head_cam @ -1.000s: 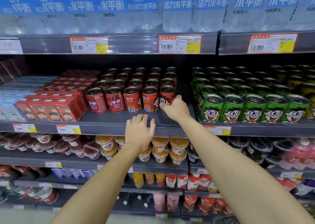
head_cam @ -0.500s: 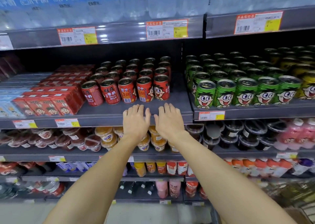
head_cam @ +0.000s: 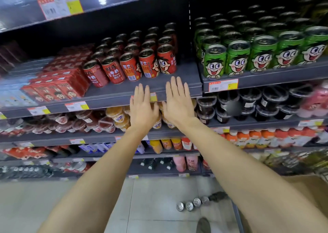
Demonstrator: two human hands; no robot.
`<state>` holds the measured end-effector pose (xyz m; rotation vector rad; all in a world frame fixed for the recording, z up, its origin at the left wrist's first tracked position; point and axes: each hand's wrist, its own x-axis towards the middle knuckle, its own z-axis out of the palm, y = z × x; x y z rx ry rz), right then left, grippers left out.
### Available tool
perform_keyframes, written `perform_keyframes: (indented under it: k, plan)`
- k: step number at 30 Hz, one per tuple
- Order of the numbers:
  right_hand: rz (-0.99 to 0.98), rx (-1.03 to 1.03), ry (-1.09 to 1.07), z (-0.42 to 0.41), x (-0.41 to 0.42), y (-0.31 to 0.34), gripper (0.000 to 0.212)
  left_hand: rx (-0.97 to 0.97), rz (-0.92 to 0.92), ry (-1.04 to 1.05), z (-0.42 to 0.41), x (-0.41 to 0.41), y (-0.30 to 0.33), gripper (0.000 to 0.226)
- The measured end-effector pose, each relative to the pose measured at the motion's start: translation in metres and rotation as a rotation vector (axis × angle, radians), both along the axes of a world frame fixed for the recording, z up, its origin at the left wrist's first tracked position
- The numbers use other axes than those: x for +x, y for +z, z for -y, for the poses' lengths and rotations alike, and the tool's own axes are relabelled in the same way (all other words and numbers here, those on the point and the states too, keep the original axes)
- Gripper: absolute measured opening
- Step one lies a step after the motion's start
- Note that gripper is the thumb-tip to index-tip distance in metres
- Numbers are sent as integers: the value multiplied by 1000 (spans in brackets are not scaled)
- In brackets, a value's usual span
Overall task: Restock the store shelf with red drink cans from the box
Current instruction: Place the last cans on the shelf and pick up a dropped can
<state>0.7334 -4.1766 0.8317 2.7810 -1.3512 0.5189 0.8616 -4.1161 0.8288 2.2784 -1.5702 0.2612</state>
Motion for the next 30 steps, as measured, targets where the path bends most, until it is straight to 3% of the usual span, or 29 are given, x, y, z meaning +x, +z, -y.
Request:
perform_keyframes:
  k: [3,5,10,14,18,24,30]
  plan:
    - [18,86,3,-29,-9,-17,73,100,-25,10,-21,-14,-10,73]
    - [-39,220,3,-52,-18,-32,70,182,-140,51,-40,-23,-21,72]
    - [-280,608,-148,-114,-48,-67,68,493,-172,97,-106,-44,-47,47]
    - [-329,659,-133,-169,-73,-85,42,595,-117,71,-179,-66,-80,35]
    - [-439,682,-103,-227,-96,-108,49,634,-160,116,-248,-93,-115,33]
    - [-545,709,-40,-311,-131,-133,37,743,-150,89,-329,-133,-132,33]
    - [-504,753,-48,-359,-158,-142,35,864,-144,53,-375,-160,-149,42]
